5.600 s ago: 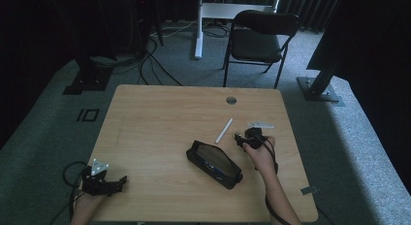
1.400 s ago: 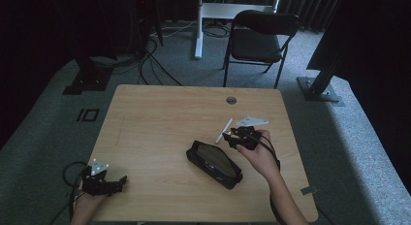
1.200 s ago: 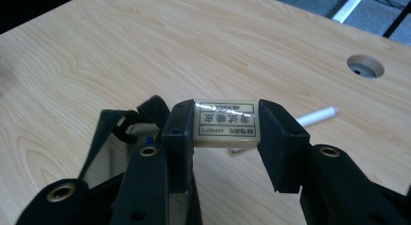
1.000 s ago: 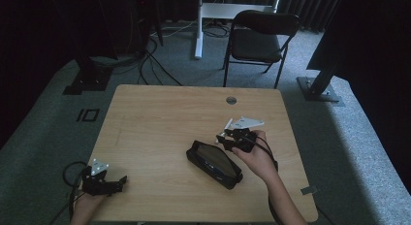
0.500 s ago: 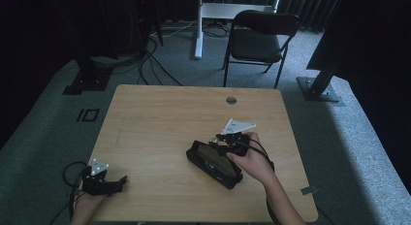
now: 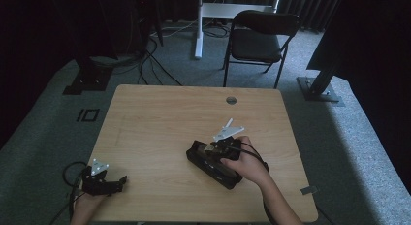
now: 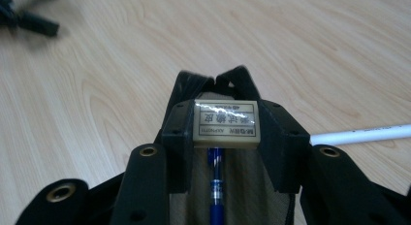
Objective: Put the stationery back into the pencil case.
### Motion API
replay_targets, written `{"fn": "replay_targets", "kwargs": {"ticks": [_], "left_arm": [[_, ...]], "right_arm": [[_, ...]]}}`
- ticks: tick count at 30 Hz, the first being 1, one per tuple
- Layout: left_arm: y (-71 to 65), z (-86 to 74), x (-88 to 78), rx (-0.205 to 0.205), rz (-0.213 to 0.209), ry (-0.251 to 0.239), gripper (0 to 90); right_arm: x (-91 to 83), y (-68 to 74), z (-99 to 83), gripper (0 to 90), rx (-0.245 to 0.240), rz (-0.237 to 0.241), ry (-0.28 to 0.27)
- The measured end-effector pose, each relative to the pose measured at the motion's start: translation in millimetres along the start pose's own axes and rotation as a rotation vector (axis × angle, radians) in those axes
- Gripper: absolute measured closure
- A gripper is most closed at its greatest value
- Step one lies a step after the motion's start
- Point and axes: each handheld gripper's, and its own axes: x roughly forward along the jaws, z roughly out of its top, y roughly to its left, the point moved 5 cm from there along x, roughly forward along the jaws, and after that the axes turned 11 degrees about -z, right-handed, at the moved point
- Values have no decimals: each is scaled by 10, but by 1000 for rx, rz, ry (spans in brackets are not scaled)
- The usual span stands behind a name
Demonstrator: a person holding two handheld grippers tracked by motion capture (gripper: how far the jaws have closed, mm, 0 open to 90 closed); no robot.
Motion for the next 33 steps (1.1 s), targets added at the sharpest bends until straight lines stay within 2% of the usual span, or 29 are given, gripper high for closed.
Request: {"fn": "replay_targets", "kwargs": {"ticks": [6,10,15,22,24,33], "left_arm": [[0,0,1,-1,0,-1,3],[-1,0,0,-1,0,-1,3],[-2,0,1,-3,-1,-1,3],[-2,0,1,-2,-1,-1,2],[-2,0,1,-3,-1,-1,2],[-2,0,1,-3,-1,-1,3]], "right_arm": [[88,45,-45,588,-7,16,29],[164,33,-89,588,-9,6,49],[233,41,-152,588,-17,21,82],[283,41,-180,587,-36,11,112],[298,39,-198,588,-30,23,124],[366,46,-241,588,-52,25,173]]}}
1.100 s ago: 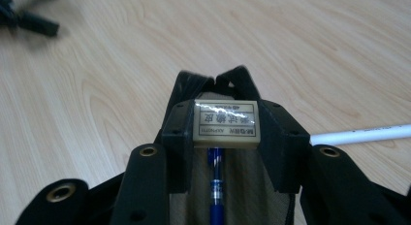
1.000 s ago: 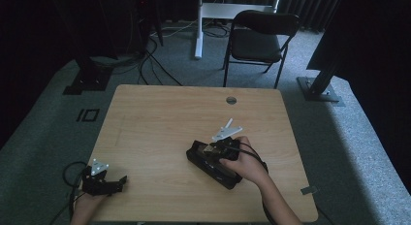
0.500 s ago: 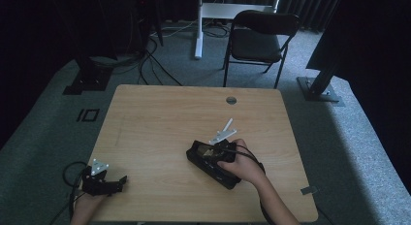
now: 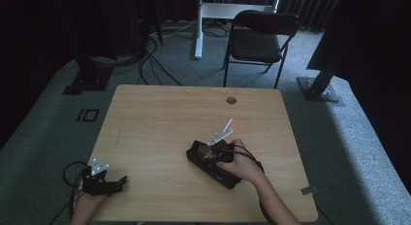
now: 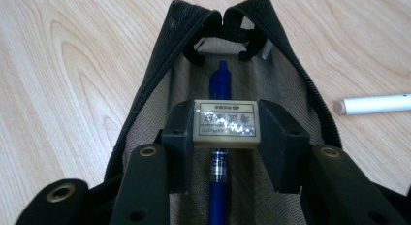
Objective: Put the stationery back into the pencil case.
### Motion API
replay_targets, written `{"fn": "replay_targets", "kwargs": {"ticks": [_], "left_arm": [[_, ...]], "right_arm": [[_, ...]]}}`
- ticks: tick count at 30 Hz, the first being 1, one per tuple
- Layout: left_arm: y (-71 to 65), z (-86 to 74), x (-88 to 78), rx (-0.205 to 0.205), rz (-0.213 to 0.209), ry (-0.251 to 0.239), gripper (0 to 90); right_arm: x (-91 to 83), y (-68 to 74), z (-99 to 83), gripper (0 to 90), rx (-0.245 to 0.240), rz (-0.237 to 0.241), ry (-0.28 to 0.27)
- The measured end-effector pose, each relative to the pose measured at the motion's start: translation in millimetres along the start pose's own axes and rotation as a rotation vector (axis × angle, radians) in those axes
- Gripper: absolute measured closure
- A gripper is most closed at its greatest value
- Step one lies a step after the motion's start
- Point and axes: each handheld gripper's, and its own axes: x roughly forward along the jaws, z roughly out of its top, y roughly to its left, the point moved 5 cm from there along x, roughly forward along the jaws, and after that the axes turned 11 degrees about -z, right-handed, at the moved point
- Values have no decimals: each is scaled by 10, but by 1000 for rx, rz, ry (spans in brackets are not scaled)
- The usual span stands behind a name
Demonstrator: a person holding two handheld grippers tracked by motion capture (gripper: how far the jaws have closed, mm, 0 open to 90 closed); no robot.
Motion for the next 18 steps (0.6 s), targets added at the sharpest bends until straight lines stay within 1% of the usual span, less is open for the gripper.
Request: {"fn": "replay_targets", "kwargs": {"ticks": [1,2,4,6,7,8,10,12,15,17,18], "left_arm": [[0,0,0,0,0,0,3],[0,0,0,0,0,0,3],[0,0,0,0,0,0,2],[0,0,0,0,0,0,3],[0,0,0,0,0,0,3],[0,0,0,0,0,0,3],[0,0,0,0,0,0,3],[0,0,0,0,0,0,3],[0,0,0,0,0,0,2],[0,0,0,0,0,0,3],[0,0,0,0,0,0,2]], "right_arm": [[10,1,0,588,-4,-5,6],[17,7,-4,588,-1,-2,16],[36,14,-7,588,1,5,15],[57,17,-23,587,1,9,34],[66,21,-23,588,2,9,35],[70,29,-27,588,-2,17,45],[83,32,-21,587,-5,7,51],[103,41,-21,587,-2,10,67],[144,39,-27,587,0,-3,90],[163,38,-30,587,2,6,94],[168,39,-34,587,5,2,102]]}}
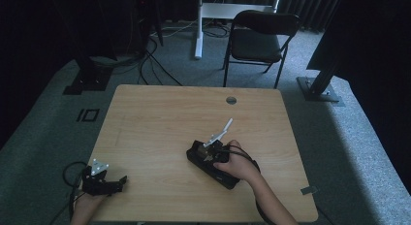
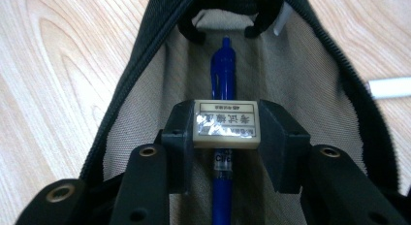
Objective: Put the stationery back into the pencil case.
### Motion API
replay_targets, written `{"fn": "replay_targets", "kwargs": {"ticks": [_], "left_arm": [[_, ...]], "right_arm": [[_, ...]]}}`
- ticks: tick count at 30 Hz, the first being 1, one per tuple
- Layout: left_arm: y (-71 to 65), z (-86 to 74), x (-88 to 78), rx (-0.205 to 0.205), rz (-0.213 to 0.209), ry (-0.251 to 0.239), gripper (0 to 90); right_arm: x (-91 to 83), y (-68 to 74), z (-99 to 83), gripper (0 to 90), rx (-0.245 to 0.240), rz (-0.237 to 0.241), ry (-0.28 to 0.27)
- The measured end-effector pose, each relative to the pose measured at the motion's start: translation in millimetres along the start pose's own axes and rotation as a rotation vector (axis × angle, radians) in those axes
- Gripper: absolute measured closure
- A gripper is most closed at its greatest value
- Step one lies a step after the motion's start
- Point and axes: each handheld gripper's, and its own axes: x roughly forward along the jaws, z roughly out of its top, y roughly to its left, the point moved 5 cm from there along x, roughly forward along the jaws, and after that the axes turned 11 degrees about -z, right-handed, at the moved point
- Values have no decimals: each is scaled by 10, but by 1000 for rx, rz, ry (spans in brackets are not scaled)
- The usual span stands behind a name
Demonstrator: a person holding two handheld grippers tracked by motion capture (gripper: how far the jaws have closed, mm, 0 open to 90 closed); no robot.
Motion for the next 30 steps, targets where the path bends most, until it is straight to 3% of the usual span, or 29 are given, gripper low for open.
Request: {"fn": "replay_targets", "kwargs": {"ticks": [14,30], "left_arm": [[0,0,0,0,0,0,3],[0,0,0,0,0,0,3]], "right_arm": [[-3,-43,-5,564,28,-5,17],[-267,-103,30,546,46,4,-57]]}}
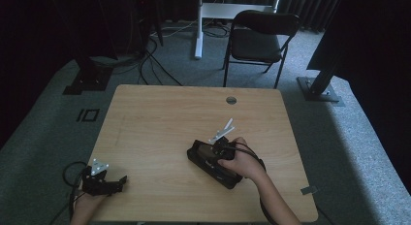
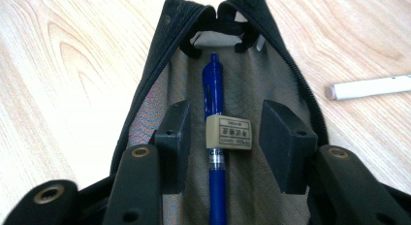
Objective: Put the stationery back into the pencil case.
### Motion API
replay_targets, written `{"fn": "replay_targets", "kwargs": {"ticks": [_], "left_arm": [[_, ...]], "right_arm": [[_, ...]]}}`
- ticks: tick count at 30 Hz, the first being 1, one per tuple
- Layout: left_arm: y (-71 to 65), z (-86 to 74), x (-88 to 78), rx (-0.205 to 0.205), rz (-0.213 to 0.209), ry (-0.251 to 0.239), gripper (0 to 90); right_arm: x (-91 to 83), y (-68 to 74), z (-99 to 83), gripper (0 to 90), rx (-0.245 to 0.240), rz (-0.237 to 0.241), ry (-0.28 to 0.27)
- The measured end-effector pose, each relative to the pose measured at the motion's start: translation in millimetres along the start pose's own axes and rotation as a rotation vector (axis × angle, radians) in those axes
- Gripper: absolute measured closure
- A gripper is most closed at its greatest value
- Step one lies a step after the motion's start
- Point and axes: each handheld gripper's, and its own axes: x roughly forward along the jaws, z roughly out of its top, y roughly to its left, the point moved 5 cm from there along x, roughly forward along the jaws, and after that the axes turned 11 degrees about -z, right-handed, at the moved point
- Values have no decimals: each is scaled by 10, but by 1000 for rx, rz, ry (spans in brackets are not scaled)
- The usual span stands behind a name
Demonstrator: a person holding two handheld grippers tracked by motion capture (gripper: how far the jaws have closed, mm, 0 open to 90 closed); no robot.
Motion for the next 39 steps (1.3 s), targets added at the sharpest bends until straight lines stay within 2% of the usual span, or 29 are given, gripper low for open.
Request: {"fn": "replay_targets", "kwargs": {"ticks": [8,16,25,31,34,39], "left_arm": [[0,0,0,0,0,0,3],[1,0,0,0,1,0,3],[0,0,0,0,0,0,3],[0,0,0,0,0,0,2],[0,0,0,0,0,0,2],[0,0,0,0,0,0,2]], "right_arm": [[-122,-27,5,548,21,24,-32],[-306,-108,52,552,59,26,-111],[-319,-289,81,544,142,-29,-177],[-285,-388,75,544,184,-61,-188],[-227,-479,62,540,214,-94,-192],[-172,-611,71,531,294,-140,-214]]}}
